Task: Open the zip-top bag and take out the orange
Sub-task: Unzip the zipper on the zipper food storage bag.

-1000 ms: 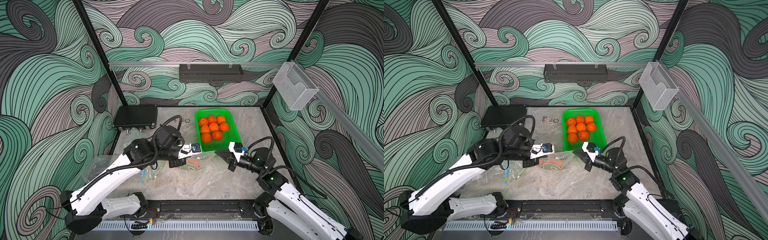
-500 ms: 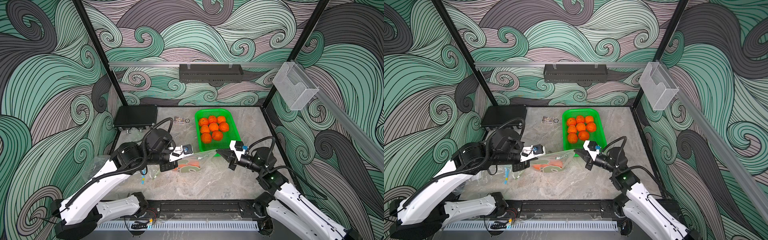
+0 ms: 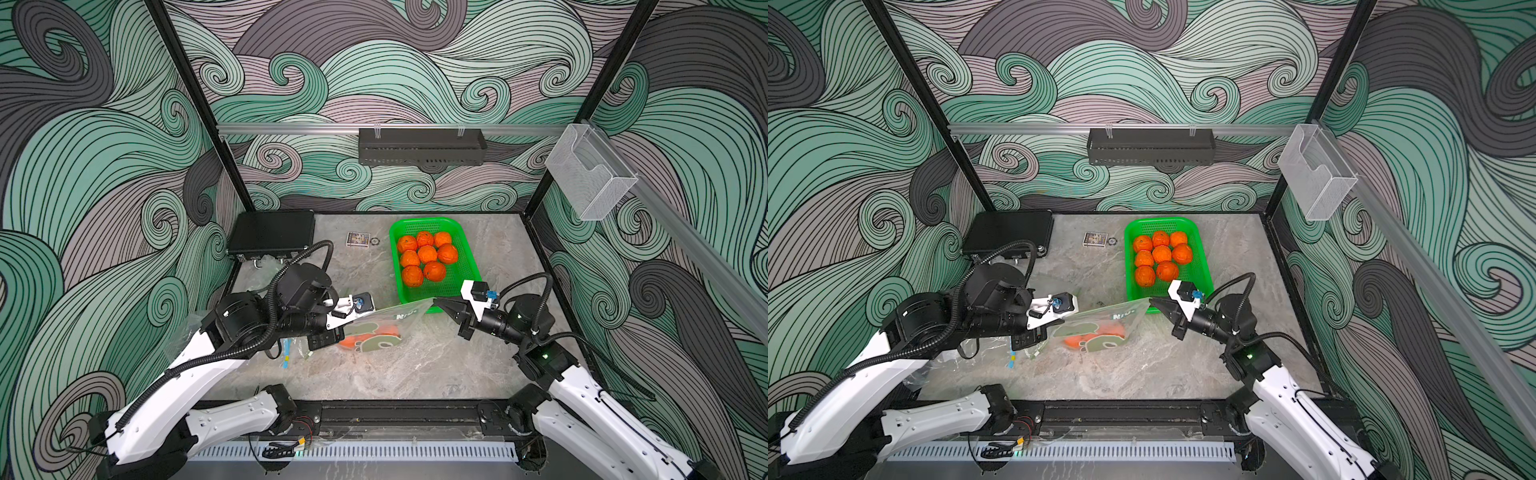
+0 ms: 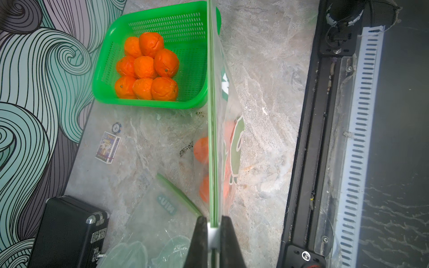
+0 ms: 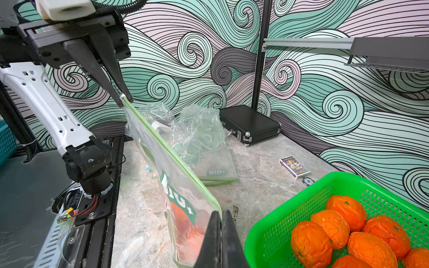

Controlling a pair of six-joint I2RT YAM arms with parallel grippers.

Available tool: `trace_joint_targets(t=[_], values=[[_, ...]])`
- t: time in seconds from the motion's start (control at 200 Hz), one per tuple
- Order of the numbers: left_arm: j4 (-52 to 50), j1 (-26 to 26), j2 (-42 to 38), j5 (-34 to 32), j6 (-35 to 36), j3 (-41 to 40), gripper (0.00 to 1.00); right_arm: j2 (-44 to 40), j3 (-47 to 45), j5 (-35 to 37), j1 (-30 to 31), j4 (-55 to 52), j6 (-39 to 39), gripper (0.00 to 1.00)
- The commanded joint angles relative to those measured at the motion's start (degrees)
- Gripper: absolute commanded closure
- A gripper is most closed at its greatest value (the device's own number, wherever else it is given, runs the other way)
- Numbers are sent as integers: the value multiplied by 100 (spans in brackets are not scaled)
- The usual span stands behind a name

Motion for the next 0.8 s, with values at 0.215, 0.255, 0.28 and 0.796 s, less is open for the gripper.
trace_joint_targets(t=[0.215, 0.255, 0.28, 0.796], values=[[-1186, 95, -179, -387, -124, 128, 95, -45, 64, 696, -249, 3, 72, 100], [-1227, 92, -189, -386, -140, 142, 95, -43, 58, 700, -249, 3, 73, 100], [-1249, 92, -185, -385, -146, 147, 95, -44, 53, 708, -257, 4, 71, 100], [-795, 92, -277, -179, 8, -86, 100, 408, 207, -1005, -209, 538, 567, 84]])
